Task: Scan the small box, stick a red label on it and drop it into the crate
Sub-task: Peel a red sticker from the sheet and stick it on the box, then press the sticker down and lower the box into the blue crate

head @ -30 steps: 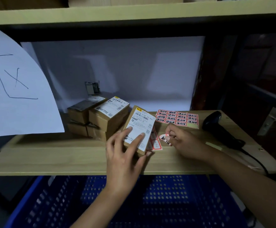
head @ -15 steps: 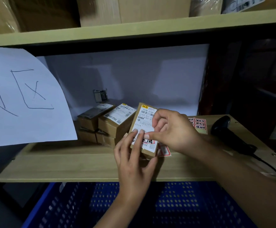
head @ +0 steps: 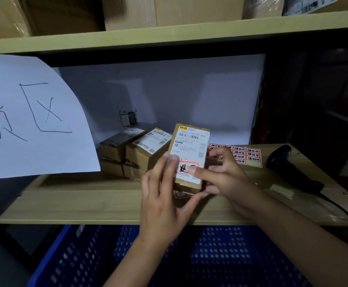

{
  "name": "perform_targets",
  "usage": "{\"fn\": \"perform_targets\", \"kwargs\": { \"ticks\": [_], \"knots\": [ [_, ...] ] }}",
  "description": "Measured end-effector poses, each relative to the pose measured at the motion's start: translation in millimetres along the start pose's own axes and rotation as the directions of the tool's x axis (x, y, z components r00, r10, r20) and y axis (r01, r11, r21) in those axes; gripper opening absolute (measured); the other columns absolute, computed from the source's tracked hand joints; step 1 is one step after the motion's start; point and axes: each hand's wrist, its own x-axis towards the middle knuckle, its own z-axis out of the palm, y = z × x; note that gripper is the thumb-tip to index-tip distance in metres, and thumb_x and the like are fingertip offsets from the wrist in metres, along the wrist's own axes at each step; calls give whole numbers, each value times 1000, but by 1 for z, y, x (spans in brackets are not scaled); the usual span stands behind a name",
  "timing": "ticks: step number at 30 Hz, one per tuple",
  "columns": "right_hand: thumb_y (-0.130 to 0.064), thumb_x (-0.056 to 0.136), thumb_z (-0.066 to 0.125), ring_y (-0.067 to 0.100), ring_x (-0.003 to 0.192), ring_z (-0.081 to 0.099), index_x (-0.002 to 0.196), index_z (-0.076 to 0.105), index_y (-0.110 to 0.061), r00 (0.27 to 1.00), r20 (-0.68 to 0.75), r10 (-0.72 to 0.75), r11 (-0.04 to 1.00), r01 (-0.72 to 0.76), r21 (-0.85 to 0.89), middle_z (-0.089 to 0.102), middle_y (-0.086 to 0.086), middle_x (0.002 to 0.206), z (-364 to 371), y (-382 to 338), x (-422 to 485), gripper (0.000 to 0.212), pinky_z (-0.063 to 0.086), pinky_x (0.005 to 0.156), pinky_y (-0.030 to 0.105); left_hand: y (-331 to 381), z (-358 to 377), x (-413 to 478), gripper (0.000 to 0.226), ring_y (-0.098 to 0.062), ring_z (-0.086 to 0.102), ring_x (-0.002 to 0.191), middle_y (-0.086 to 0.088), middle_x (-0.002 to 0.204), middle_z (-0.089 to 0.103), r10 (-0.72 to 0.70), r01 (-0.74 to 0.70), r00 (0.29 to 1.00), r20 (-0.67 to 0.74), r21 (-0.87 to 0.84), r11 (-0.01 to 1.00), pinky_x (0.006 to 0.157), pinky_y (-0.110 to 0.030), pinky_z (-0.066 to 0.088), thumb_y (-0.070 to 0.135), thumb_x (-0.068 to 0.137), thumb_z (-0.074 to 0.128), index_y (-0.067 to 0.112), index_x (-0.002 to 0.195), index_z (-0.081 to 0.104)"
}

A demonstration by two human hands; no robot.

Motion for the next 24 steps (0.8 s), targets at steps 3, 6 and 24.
{"fn": "perform_targets", "kwargs": {
  "ticks": [3,6,24],
  "knots": [
    [-8,84,83,37,99,80,128,41,-18,999,31,33,999,-34,21,81,19,110,-8,-2,-3,62,63,88,57,-6,-11,5,70,-29,59,119,-6,152,56,138,-141,990,40,63,988,113,-26,42,61,88,75,18,142,64],
    [-6,85,81,41,102,79,127,39,-18,998,58,27,999,-28,30,81,21,111,-9,-2,-7,61,60,91,63,-4,-14,8,68,-28,61,118,-4,144,65,151,-155,987,60,59,986,116,-21,39,61,88,74,11,134,70],
    [-59,98,52,21,140,44,144,60,-31,815,407,-412,243,529,-813,47,-7,155,-42,39,-111,55,48,109,43,35,-86,-57,55,-23,65,114,-2,137,66,135,-103,933,334,-111,988,108,-19,44,46,91,78,18,138,68]
  ]
}}
